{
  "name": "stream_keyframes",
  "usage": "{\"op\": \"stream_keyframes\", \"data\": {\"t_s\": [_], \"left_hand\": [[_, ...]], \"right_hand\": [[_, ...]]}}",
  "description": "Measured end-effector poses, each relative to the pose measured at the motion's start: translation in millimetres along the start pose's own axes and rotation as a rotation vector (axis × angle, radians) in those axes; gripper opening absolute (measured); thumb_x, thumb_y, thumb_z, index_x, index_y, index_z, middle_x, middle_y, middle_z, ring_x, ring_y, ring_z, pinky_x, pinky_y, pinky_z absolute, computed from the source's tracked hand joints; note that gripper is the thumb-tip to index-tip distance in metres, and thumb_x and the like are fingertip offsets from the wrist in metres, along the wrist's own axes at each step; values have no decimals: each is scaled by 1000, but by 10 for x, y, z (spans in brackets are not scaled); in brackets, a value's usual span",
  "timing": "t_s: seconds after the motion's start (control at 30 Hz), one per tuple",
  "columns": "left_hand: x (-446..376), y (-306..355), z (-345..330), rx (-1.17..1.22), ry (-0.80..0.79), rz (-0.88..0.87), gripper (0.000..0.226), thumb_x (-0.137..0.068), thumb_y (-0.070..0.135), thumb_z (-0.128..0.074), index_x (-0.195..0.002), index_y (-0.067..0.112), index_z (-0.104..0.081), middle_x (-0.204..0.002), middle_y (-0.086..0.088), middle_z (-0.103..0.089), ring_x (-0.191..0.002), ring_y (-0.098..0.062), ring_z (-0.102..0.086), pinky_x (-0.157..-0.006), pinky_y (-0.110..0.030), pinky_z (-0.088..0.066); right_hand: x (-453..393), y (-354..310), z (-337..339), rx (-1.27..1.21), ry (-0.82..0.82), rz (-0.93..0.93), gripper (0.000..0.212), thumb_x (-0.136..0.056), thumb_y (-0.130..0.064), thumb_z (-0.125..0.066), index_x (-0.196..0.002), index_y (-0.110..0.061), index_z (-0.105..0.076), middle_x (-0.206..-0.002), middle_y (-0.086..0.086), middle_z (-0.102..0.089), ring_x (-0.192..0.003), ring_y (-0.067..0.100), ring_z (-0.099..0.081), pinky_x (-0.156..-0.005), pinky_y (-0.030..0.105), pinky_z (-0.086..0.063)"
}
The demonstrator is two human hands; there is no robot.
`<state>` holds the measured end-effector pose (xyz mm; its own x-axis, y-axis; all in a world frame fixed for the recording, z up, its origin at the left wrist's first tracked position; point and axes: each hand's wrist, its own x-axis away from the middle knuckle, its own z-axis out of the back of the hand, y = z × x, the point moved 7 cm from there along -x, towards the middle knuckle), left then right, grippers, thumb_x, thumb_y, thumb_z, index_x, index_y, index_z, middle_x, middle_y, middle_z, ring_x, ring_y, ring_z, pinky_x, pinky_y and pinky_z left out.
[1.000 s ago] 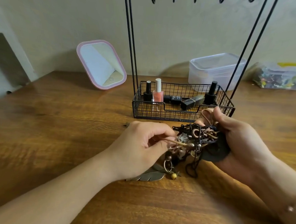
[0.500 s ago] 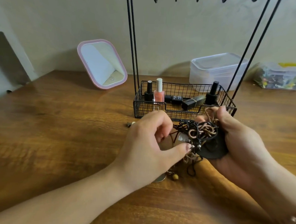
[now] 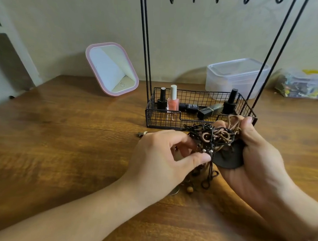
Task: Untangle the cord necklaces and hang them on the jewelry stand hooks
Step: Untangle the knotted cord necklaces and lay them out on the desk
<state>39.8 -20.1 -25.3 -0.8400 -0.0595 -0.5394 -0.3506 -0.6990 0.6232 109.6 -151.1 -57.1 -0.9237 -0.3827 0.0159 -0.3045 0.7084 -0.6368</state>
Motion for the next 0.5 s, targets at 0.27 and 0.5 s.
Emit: {"op": "stream_keyframes", "data": {"t_s": [0.27, 0.5], "left_hand": [[-23, -69, -113, 259, -142, 105, 7, -82, 21, -78, -77, 17, -76, -70, 8, -71, -66, -5, -65, -55, -15, -47], [-55, -104, -120, 365, -493, 87, 26, -88, 23, -63, -72, 3, -58, -65, -4, -52, -62, -15, -49, -61, -27, -42]], "right_hand": [[40, 70, -26, -14, -18, -49, 37, -98, -40, -38, -89, -13, -63, -73, 6, -66, -62, 16, -68, -66, 42, -61], [-74, -172, 142, 153, 30, 5, 20, -103, -36, -36, -95, -22, -49, -76, 2, -54, -66, 15, -53, -81, 40, -48]]}}
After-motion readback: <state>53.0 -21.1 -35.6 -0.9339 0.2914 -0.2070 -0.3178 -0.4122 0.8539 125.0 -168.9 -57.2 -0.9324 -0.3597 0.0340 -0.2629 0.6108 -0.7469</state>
